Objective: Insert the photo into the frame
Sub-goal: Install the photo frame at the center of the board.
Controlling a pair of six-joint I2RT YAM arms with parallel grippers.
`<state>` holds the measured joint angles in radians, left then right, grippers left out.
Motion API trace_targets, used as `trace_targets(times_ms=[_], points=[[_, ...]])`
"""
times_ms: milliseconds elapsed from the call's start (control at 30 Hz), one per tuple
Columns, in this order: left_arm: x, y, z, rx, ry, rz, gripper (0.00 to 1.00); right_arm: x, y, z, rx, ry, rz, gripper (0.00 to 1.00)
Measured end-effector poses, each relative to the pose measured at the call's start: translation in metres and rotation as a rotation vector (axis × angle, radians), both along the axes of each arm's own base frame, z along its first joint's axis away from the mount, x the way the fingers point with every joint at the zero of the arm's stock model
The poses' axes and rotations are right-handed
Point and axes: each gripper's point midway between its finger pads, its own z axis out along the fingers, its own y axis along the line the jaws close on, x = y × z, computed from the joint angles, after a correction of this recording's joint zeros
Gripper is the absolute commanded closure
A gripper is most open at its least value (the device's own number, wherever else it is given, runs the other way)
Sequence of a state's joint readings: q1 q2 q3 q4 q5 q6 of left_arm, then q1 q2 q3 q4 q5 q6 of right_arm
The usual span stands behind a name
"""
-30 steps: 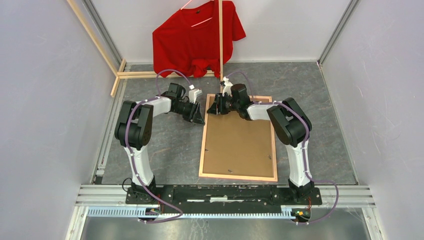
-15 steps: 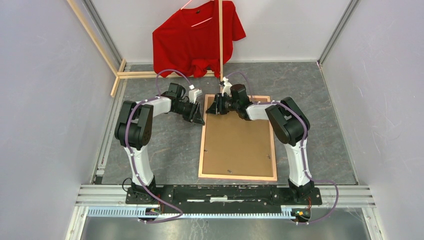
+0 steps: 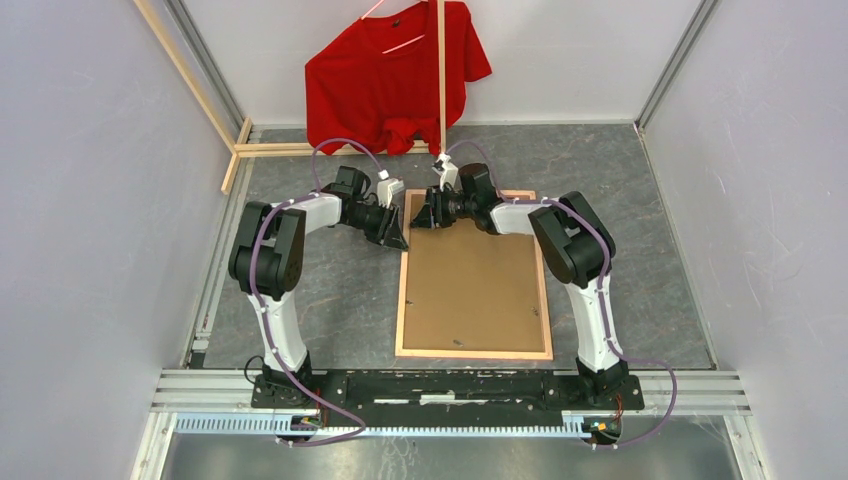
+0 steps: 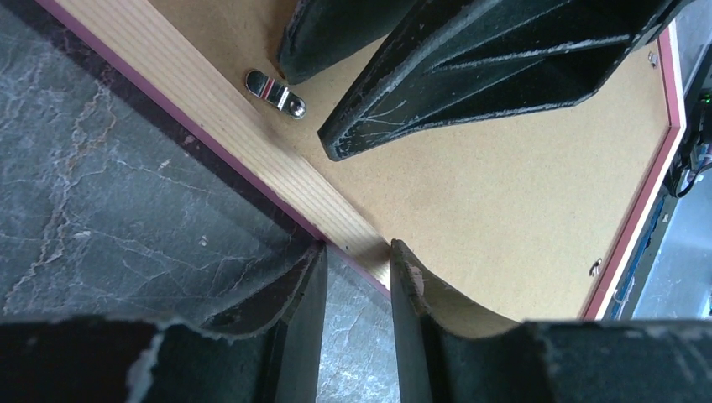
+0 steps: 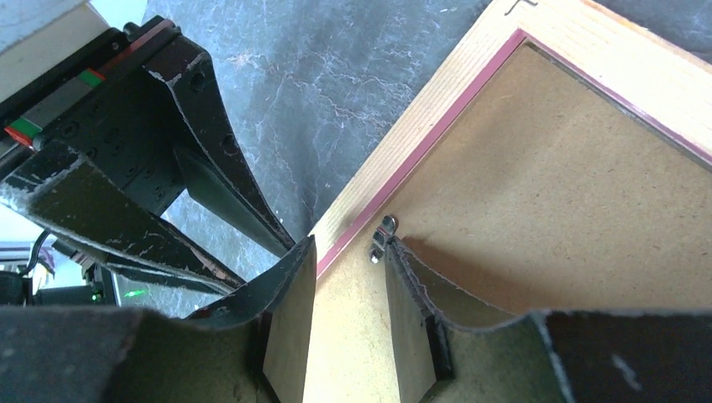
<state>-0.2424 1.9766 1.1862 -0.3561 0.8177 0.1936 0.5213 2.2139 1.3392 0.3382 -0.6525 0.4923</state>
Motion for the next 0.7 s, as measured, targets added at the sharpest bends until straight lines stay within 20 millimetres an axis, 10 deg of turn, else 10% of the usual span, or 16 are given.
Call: trace_targets(times_ms=[700], points=[[0.016,0.004,0.004,-0.05,0.027,-0.004,0.76,0.004,-0.001,0.002,0.013,-0.014,0.08,0.54]])
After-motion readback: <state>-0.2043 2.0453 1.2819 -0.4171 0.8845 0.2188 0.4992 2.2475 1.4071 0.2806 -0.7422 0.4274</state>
